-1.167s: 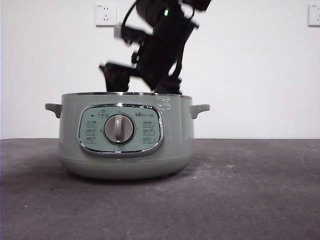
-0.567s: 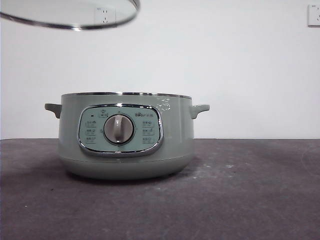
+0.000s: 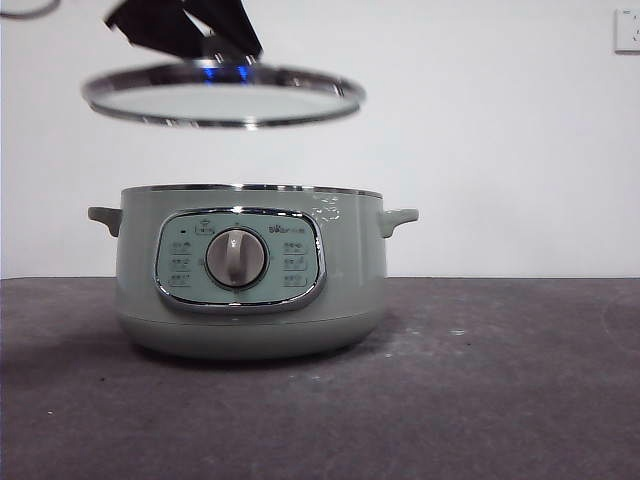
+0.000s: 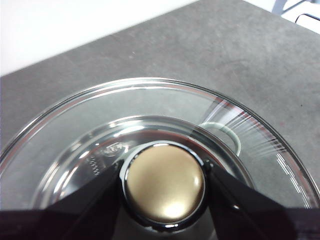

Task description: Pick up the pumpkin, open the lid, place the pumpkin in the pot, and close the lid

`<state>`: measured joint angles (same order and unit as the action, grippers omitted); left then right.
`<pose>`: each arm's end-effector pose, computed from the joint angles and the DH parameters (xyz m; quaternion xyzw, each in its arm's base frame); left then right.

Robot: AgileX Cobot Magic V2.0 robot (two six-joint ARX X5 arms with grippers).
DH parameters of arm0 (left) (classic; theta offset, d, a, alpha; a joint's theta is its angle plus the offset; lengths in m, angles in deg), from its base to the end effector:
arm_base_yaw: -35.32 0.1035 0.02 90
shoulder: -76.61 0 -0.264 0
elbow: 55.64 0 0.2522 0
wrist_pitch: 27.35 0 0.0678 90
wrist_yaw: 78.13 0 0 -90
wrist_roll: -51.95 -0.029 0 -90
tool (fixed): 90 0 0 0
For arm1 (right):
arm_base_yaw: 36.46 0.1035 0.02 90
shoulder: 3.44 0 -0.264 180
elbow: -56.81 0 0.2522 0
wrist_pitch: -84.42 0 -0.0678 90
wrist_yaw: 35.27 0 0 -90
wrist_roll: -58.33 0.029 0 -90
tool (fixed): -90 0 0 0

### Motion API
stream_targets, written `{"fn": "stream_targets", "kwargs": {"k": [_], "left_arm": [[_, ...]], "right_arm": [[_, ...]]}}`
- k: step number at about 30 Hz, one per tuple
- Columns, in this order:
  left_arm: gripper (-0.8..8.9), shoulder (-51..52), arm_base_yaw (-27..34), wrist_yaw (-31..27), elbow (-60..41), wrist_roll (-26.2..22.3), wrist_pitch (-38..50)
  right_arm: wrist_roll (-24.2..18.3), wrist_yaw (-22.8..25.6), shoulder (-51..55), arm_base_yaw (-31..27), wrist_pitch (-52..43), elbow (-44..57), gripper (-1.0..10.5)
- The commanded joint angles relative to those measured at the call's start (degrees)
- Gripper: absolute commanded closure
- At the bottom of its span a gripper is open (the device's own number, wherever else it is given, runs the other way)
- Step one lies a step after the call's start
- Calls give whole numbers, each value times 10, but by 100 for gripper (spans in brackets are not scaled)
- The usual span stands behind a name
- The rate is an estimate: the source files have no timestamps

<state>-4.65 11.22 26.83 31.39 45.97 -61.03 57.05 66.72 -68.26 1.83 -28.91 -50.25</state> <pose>0.2849 -0.1357 0.3449 0.0669 0.2231 -0.3365 0.9124 0.1465 0.1080 0.4722 -0.1005 0.1890 0.2245 0.9507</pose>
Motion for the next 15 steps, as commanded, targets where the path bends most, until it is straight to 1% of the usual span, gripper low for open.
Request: {"fn": "stream_targets", "kwargs": {"k": [1,9,15], "left_arm": [[822,-19,-2,0,3,-1,46],[822,-67,-4,1,3,-1,78],[822,-83,-7,0,3,-1,78]], "right_arm": [[6,-1,6,2,5,0,289],[6,0,9,1,29,0,289],[6,0,9,1,29,0,289]]}}
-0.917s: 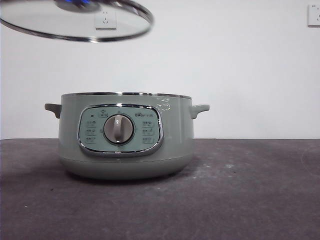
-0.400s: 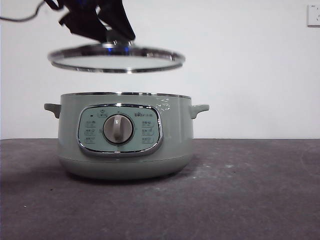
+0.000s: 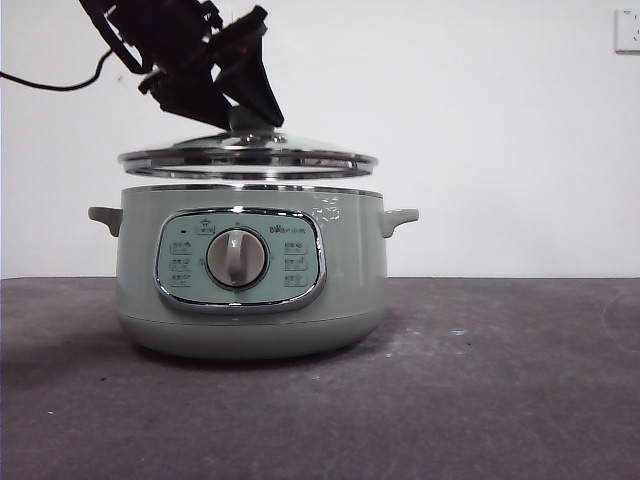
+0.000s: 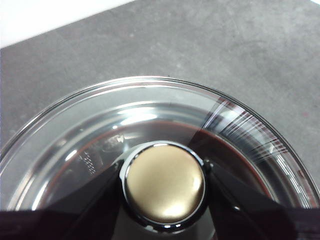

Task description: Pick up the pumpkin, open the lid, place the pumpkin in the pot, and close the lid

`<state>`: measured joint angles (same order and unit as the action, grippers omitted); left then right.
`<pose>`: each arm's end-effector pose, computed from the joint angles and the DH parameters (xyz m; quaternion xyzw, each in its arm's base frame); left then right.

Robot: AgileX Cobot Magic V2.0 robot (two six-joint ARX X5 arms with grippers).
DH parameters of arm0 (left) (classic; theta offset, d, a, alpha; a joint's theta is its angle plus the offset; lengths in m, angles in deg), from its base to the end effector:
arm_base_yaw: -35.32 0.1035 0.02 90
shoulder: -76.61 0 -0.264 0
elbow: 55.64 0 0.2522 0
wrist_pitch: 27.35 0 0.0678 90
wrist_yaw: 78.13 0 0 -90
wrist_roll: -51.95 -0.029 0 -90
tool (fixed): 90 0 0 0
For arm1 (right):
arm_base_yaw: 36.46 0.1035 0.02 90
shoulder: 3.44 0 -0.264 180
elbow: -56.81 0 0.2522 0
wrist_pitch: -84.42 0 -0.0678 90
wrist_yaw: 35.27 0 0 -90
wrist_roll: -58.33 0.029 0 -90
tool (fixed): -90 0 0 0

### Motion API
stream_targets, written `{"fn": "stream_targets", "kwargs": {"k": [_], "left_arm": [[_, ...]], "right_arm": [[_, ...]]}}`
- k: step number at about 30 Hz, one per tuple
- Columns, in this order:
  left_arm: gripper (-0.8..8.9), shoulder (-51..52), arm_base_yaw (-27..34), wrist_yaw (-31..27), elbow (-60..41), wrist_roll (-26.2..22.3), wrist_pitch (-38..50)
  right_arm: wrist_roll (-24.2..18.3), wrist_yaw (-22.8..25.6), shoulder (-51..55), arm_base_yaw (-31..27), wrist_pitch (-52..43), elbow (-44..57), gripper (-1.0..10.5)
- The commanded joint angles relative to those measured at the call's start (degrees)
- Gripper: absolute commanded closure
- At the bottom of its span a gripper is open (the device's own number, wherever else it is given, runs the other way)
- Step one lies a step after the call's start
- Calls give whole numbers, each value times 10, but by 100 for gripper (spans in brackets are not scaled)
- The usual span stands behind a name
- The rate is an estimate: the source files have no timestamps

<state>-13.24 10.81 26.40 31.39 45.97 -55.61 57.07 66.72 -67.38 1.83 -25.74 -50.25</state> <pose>0.3185 -0.1532 0.3056 0.0706 0.2497 -0.3354 0.9056 0.1403 0.1031 0.4698 -0.1086 0.2067 0.2236 0.9463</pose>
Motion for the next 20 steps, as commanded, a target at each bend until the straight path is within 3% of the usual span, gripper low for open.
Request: {"fn": "stream_targets", "kwargs": {"k": [1,20], "left_arm": [[822,1,-3,5,3,-1,26],[822,-9,-12,-9,3,-1,18]], "right_arm": [[5,0,0,1,-2,0,289],[5,0,0,1,-3,0,289]]}}
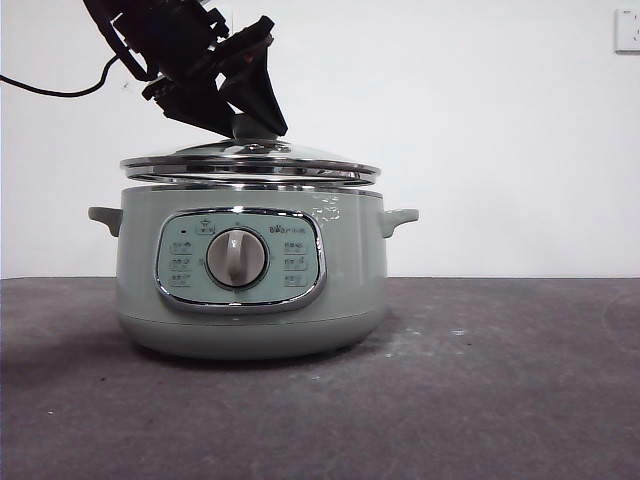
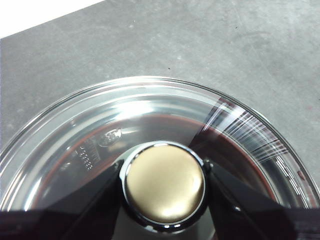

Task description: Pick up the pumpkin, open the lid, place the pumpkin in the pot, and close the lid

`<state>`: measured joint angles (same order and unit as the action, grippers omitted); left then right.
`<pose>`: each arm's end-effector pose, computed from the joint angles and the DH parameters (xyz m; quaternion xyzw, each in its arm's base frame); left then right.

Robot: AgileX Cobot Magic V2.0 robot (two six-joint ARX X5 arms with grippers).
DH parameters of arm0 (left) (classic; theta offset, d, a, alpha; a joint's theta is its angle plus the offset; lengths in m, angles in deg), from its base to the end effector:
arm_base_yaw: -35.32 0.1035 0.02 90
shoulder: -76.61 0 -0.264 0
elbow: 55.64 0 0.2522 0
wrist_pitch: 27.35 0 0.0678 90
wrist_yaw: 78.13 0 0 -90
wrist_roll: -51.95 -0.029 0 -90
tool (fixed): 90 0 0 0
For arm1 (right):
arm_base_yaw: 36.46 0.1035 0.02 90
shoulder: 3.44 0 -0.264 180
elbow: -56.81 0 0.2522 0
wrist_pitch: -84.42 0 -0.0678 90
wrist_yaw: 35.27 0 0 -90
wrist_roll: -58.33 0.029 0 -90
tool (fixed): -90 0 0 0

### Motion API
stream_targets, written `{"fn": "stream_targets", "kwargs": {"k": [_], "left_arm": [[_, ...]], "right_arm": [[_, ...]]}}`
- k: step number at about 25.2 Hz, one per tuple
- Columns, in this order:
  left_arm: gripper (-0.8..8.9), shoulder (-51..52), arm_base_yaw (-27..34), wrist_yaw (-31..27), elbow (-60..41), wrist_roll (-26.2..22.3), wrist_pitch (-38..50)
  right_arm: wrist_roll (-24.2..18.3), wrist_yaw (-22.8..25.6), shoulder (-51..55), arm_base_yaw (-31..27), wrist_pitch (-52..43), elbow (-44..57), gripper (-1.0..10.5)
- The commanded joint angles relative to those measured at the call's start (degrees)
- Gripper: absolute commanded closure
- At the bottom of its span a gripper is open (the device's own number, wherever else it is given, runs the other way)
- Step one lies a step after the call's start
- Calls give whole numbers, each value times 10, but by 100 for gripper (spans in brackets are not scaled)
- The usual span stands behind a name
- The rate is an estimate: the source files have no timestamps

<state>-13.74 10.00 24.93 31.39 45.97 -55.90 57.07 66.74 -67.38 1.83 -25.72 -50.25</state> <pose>0.3181 -0.1577 0.3022 0.0766 0.2561 -0.3299 0.9054 0.1403 0.1031 0.4698 -0.1087 0.2069 0.2235 0.9463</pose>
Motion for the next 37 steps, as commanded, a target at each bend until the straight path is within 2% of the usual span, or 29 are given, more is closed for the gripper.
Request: {"fn": "stream_targets", "kwargs": {"k": [1,17,19,22,24,28,35,37], "left_arm": [[822,-7,-6,5,3,-1,19],[812,-24,-9,-10,3,0,-4],[749,-24,-9,-10,3,0,-7],[433,-24,-9,-10,3,0,-7],[312,-24,-9,-10,3,0,-8],[306,-18,-9,-10,3,0,-18],[306,16,-9,-10,3,0,-34],[306,44,-9,-10,3,0,-64]], "right_arm": [[5,-1,0,1,-3,0,290],[5,-1,0,2,12,0,290],[5,-1,0,2,13,0,289],[5,-1,0,2,18,0,289],[5,-5,0,2,25,0,289],[9,-59,0,1,48,0,290],[13,-110,0,1,80,0,290],[14,-147,0,1,96,0,290]]}}
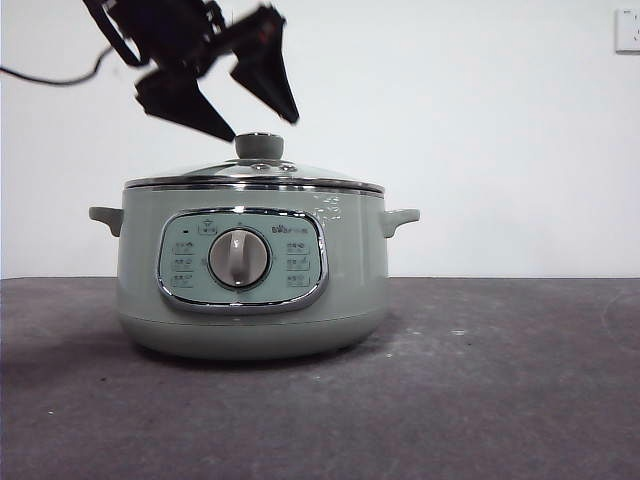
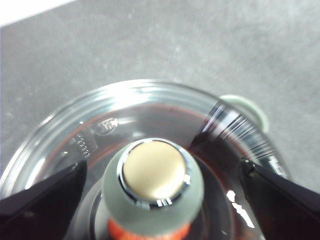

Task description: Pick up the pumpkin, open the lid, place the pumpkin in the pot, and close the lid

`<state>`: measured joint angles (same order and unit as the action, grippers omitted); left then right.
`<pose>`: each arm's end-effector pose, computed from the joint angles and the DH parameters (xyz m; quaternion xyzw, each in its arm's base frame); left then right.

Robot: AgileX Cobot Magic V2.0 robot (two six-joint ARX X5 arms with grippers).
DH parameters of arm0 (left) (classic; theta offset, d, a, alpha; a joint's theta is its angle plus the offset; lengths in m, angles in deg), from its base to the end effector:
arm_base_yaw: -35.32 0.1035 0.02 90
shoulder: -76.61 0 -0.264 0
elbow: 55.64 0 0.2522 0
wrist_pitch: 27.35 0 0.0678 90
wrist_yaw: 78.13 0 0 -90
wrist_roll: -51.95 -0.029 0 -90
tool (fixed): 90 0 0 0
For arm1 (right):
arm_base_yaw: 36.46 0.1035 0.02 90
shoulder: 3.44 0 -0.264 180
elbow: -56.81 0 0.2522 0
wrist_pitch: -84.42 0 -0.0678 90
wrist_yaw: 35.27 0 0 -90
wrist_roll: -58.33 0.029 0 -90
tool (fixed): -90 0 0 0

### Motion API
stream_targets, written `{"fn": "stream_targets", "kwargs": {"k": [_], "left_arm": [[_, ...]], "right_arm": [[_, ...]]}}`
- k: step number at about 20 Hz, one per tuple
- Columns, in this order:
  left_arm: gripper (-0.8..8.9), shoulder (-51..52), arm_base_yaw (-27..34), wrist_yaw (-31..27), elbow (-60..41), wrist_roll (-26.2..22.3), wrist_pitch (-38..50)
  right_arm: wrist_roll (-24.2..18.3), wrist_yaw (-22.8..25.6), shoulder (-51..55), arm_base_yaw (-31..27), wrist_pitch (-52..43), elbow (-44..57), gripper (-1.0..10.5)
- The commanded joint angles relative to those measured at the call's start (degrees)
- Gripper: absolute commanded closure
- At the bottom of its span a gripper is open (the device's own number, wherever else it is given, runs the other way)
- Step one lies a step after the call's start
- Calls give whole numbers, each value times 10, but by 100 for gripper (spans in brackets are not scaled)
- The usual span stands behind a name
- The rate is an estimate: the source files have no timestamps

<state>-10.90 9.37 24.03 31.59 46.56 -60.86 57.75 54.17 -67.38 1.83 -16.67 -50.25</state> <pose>0.3036 -0.1546 0.3125 0.0774 0.2735 -0.3256 0.9018 0.1306 0.1035 0.4564 -0.1039 0.2892 0.3180 0.8969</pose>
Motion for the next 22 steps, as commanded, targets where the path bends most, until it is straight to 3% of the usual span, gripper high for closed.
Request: {"fn": "stream_targets", "kwargs": {"k": [1,6,9,11,13,14,22], "left_arm": [[306,31,-2,0,2,-6,-36],[315,123,-2,36,2,-6,-192],[332,181,-2,82,2,-6,-274],[545,214,-2,103,2,-6,-313],[824,239,-2,122,2,-6,-339],[819,250,-2,123,2,-6,-348],[817,266,-2,120,2,-6,-369]], "right_arm": [[7,-33,0,1,14,0,290],[7,-89,-1,1,50,0,296],[4,-144,-1,2,69,0,441],[-6,-175,-1,2,82,0,580],[-12,-189,-1,2,91,0,859],[-20,-190,-1,2,95,0,974],[-19,-187,0,1,103,0,946]]}}
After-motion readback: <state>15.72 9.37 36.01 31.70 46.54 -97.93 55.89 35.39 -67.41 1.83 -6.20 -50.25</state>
